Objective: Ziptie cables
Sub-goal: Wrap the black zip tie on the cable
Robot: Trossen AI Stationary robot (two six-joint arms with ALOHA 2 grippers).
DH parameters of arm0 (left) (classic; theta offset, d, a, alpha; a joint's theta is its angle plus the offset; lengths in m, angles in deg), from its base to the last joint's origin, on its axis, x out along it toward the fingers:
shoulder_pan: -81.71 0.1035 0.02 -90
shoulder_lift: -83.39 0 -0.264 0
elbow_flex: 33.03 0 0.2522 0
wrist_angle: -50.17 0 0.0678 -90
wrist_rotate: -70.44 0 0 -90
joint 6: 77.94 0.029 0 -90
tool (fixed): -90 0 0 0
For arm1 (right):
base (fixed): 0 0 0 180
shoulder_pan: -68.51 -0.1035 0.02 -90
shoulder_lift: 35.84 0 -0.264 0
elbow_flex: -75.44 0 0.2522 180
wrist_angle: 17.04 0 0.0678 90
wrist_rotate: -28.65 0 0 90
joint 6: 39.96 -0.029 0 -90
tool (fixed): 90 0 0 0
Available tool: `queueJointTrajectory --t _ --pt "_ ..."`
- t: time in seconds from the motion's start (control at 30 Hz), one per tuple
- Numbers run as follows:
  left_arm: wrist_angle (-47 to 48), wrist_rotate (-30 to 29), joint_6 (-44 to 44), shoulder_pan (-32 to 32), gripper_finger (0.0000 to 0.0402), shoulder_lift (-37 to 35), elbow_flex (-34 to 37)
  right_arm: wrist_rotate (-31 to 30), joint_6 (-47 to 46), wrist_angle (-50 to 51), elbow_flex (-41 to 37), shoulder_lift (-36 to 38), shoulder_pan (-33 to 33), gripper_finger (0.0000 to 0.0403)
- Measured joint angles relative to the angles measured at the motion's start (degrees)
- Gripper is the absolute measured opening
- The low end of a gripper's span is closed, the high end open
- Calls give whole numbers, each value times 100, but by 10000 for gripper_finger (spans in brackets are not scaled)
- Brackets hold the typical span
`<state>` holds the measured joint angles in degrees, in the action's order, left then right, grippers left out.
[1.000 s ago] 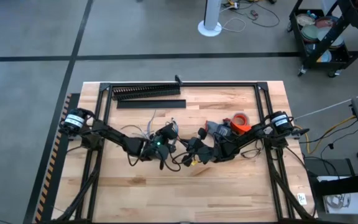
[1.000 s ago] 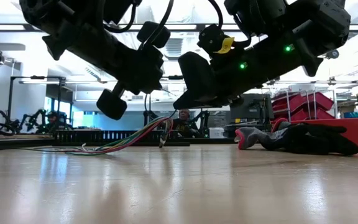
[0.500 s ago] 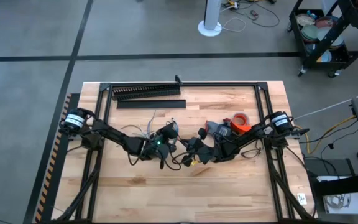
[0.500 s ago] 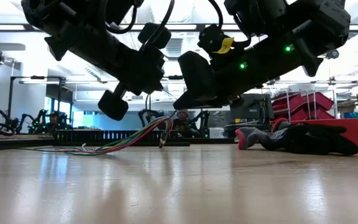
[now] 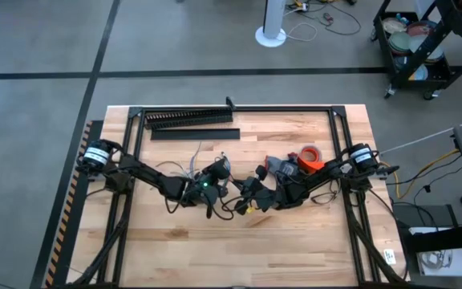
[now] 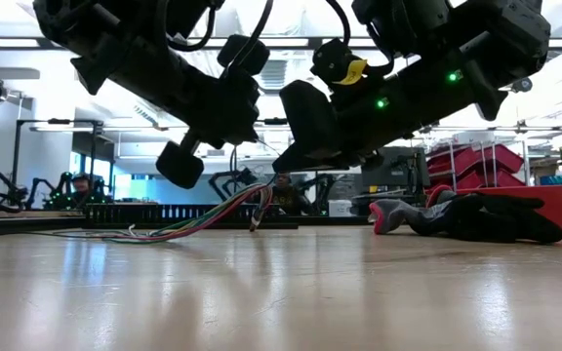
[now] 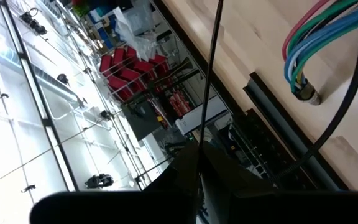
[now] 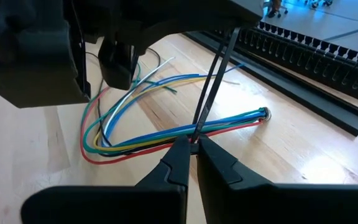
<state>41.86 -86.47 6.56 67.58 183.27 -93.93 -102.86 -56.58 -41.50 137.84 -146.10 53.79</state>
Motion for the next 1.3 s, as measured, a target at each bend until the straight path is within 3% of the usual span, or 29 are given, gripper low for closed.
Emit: queueJointTrajectory --t 0.63,0.97,1.3 --pt "98 -110 397 -49 0 157 2 2 -229 65 0 -7 2 0" --pt "106 189 629 -207 0 155 2 4 -286 87 0 -9 0 0" --pt "-460 179 884 -208 0 150 2 0 -133 28 0 -9 -1 0"
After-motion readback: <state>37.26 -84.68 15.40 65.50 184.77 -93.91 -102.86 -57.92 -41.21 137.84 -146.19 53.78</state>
